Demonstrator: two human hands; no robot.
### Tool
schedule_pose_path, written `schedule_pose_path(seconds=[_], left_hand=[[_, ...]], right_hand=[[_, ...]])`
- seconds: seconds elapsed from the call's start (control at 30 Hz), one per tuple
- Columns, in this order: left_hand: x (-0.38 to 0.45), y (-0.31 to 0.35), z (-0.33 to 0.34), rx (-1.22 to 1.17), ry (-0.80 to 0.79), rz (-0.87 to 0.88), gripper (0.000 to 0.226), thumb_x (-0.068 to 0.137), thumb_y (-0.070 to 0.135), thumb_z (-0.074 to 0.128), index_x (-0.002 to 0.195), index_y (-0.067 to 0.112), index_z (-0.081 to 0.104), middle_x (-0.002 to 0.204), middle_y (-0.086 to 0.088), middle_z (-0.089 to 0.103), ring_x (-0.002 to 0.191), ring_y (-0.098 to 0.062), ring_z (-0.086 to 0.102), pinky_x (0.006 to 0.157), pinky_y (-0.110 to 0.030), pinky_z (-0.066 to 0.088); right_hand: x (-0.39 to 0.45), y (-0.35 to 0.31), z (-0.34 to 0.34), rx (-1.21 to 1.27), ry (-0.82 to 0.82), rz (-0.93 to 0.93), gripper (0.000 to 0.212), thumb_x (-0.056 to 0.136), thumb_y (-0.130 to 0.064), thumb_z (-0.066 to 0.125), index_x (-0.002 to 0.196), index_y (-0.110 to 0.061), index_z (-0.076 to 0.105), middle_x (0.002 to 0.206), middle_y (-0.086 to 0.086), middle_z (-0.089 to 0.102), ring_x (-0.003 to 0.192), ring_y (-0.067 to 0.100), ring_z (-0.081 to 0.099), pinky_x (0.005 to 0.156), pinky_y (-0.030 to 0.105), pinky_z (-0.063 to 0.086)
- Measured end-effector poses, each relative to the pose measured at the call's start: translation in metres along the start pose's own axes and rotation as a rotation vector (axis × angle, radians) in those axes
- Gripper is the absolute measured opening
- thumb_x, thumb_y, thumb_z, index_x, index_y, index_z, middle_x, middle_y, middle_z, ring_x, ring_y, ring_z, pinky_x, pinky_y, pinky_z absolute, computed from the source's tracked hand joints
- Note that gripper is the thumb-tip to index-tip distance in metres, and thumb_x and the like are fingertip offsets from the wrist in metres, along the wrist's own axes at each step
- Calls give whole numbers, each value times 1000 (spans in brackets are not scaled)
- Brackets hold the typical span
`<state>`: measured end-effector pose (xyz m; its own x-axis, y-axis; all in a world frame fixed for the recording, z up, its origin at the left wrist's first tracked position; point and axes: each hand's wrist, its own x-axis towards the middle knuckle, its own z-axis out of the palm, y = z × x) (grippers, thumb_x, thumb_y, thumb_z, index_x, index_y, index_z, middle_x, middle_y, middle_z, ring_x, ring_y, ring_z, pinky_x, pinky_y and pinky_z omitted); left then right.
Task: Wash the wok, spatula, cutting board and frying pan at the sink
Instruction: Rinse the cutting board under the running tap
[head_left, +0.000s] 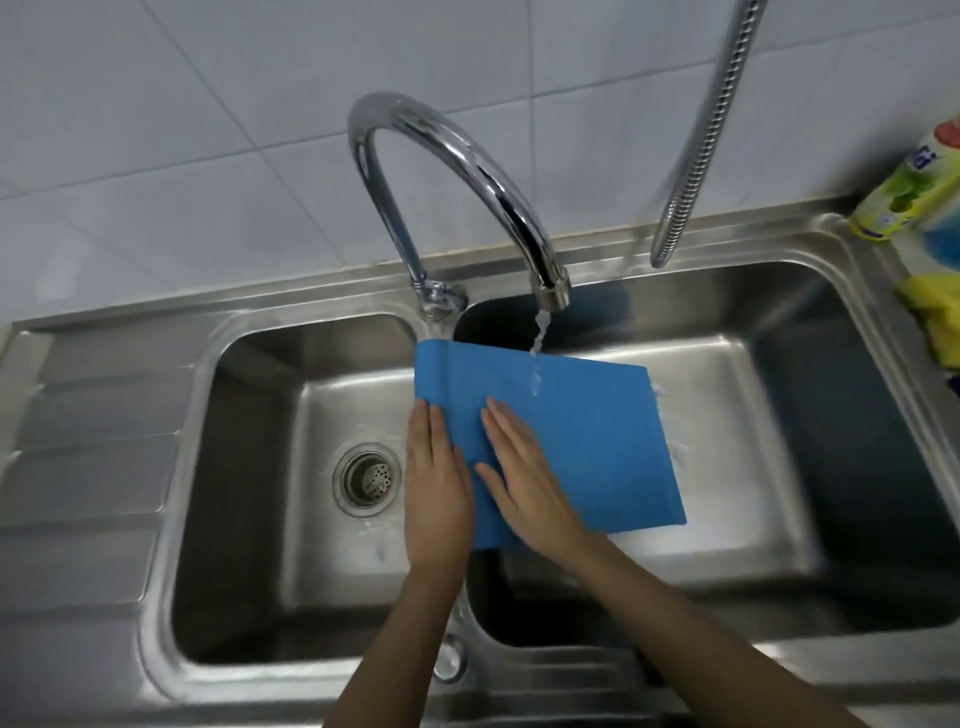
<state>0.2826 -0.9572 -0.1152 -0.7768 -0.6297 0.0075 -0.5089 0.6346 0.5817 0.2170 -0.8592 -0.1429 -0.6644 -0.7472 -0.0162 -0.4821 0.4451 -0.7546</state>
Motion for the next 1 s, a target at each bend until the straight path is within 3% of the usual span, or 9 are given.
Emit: schedule_pose_path(seconds=[0.27, 0.33, 0.47, 0.53, 0.67, 0.8, 0.87, 0.93, 1.0], left_hand=[[2, -6, 5, 17, 35, 15, 53, 99, 2, 44, 149, 1, 27, 158, -13, 23, 146, -22, 22, 119, -37, 24], [1, -7, 5, 31, 37, 13, 53, 100, 4, 43, 150, 2, 25, 159, -12, 22, 146, -22, 21, 119, -35, 21], [1, -7, 6, 66, 50, 9, 52, 100, 4, 44, 150, 1, 27, 159, -11, 23, 146, -23, 23, 119, -32, 18], [0, -7, 5, 62, 47, 15, 53, 100, 4, 44, 150, 1, 27, 159, -11, 24, 146, -23, 23, 119, -32, 19], [1, -7, 4, 67, 54, 18, 52, 100, 5, 44, 150, 1, 28, 158, -11, 24, 146, -23, 23, 119, -33, 21], [-1, -4, 2, 53, 39, 30, 53, 100, 4, 43, 150, 0, 26, 159, -13, 23, 147, -23, 22, 119, -36, 21], [-1, -4, 1, 4, 7, 10, 53, 101, 6, 39, 151, 3, 22, 160, -10, 18, 148, -20, 17, 121, -35, 18], [0, -5, 1, -28, -4, 1, 52, 102, 10, 36, 151, 1, 21, 160, -11, 18, 149, -22, 16, 122, -37, 18], [0, -6, 1, 11, 12, 7, 52, 101, 8, 40, 150, 1, 24, 160, -12, 20, 148, -23, 19, 121, -35, 19]], right_hand=[[65, 44, 1, -180, 0, -122, 60, 99, -48, 23, 152, -22, 9, 160, 1, -4, 148, 19, -5, 120, 42, -1], [55, 71, 0, -147, 39, 72, 64, 98, -52, 24, 152, -24, 6, 159, -1, -7, 148, 19, -7, 119, 39, -6], [6, 123, 0, -44, 247, 856, 72, 98, -52, 26, 150, -4, 12, 158, 19, 9, 147, 31, 7, 119, 46, 5], [-12, 124, 1, -24, 272, 998, 75, 98, -51, 28, 148, 3, 14, 156, 24, 12, 145, 34, 11, 117, 48, 11], [-18, 75, 17, -40, 216, 859, 74, 99, -51, 25, 150, -1, 6, 159, 16, 3, 147, 29, 1, 118, 47, 2], [-20, 17, 25, -111, 50, 191, 65, 98, -54, 12, 151, -19, -2, 160, -1, -6, 147, 15, -10, 118, 37, -10], [-18, 6, 22, -179, -28, 0, 60, 100, -50, 10, 152, -22, -3, 160, -3, -8, 147, 15, -11, 119, 39, -9], [-18, 9, 17, -238, -68, -18, 64, 97, -56, 7, 151, -25, -6, 160, -2, -12, 147, 15, -14, 119, 40, -8], [-24, 25, 14, -264, -95, 173, 76, 90, -69, 3, 151, -26, -11, 159, 0, -17, 146, 18, -18, 118, 42, -8]])
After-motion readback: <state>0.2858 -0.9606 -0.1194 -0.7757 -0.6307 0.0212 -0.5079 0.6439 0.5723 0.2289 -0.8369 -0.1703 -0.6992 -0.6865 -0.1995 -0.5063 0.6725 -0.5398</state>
